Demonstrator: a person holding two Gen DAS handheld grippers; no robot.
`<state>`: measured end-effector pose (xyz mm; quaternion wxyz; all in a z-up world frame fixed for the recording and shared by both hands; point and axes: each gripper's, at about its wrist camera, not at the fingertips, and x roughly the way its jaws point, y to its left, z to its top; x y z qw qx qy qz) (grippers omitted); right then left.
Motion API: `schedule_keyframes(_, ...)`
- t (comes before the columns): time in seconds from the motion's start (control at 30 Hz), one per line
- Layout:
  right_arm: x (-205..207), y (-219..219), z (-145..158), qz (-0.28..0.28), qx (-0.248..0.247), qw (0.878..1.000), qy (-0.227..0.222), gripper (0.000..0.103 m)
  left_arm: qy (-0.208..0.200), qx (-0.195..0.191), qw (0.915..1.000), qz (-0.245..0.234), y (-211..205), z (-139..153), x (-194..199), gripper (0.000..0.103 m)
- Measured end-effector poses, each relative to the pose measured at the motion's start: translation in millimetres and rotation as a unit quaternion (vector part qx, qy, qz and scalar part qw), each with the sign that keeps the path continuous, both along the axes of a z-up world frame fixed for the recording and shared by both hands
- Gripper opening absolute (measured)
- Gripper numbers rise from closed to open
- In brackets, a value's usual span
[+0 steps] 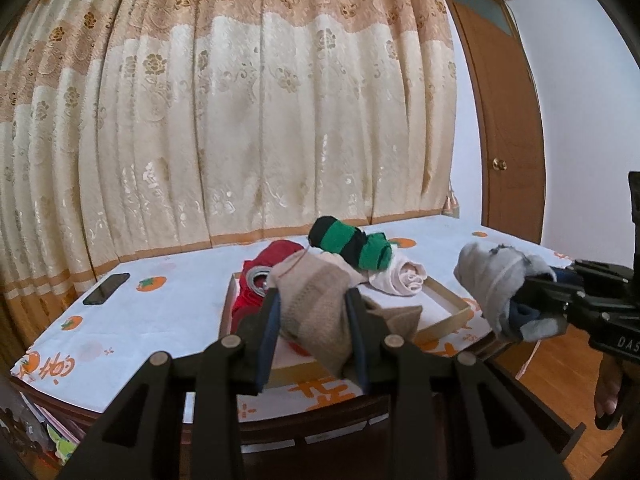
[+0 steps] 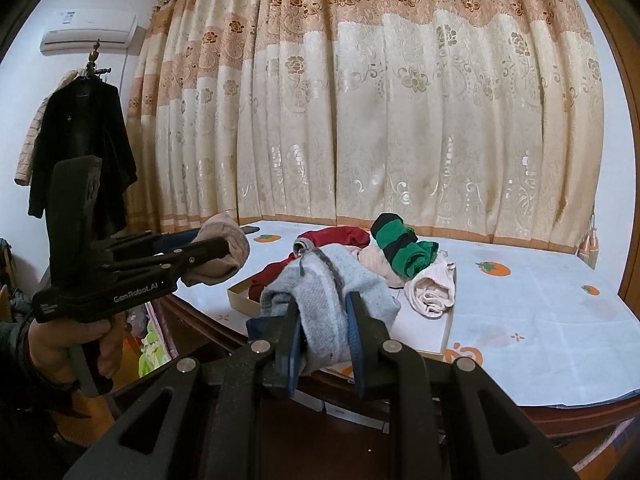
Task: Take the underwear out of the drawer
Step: 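Lift both held garments out of the drawer and carry them over the tray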
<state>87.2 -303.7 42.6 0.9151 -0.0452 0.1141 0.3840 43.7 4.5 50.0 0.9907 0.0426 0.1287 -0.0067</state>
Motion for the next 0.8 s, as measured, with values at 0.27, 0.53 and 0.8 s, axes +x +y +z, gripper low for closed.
schedule_keyframes(0.27,1.9,1.4,3.2,0.0,0.004,1.0,-0.001,0.023,-0.017,0.002,0.9998,0.009,2.8,4.2,-1.1,0.031)
schedule_keyframes(0.53,3.7,3.6,5.1,-0.002,0.01,1.0,-0.003,0.023,-0.027,0.001,0.9995,0.015,6.8,7.2,0.9,0.031)
schedule_keyframes(0.8,6.4,4.8,6.5,-0.007,0.015,1.0,-0.008,0.023,-0.042,0.007,0.9989,0.021,8.4,9.0,5.5,0.031)
